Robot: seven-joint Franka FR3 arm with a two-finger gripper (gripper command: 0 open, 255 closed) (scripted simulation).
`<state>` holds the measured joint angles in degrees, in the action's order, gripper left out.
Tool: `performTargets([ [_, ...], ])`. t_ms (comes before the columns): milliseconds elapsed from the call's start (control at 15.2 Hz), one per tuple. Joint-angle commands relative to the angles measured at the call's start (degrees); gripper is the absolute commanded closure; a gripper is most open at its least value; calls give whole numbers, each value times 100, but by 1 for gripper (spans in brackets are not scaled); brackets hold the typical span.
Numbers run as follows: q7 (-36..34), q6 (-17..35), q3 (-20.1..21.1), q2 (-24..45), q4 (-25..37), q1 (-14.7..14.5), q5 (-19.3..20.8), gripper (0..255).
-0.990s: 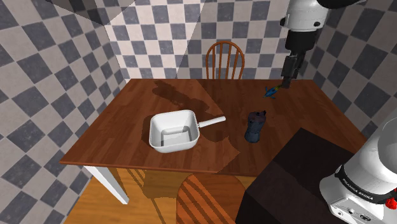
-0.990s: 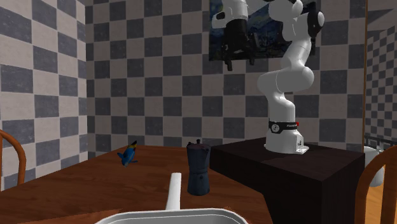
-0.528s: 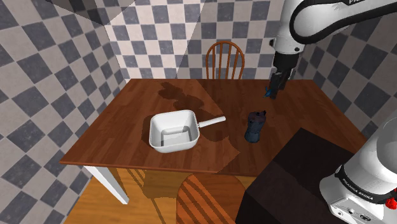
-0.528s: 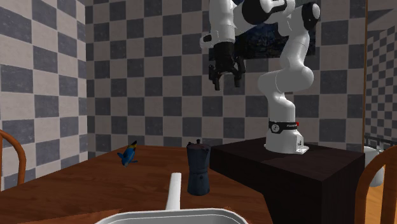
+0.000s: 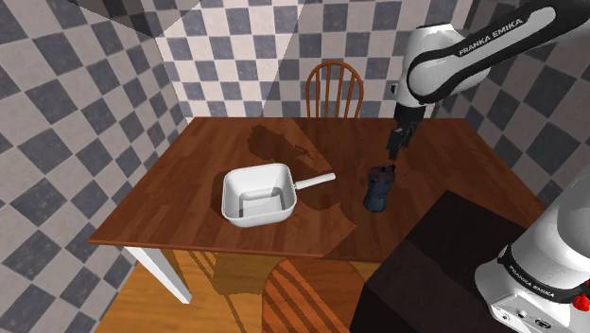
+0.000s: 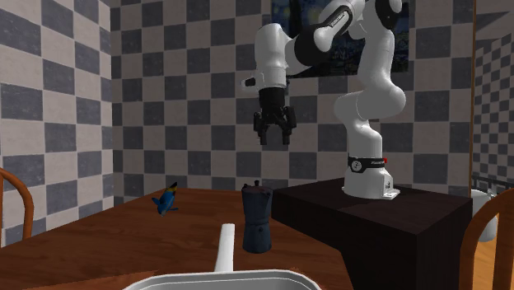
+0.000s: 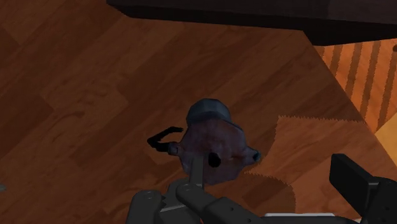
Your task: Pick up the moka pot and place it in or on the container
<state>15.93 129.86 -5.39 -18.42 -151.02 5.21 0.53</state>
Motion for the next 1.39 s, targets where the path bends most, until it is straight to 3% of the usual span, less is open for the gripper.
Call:
performTargets([
  [0, 57, 516, -56, 504, 42, 15, -18, 0],
  [264, 252, 1301, -184, 1396, 228, 64, -111, 0],
  [726, 354, 1927, -175, 1934, 134, 45, -254, 0],
  [1254, 365, 1977, -173, 1980, 130, 44, -269, 0],
  [1320, 365, 1977, -173, 1980, 130, 44, -269, 255],
])
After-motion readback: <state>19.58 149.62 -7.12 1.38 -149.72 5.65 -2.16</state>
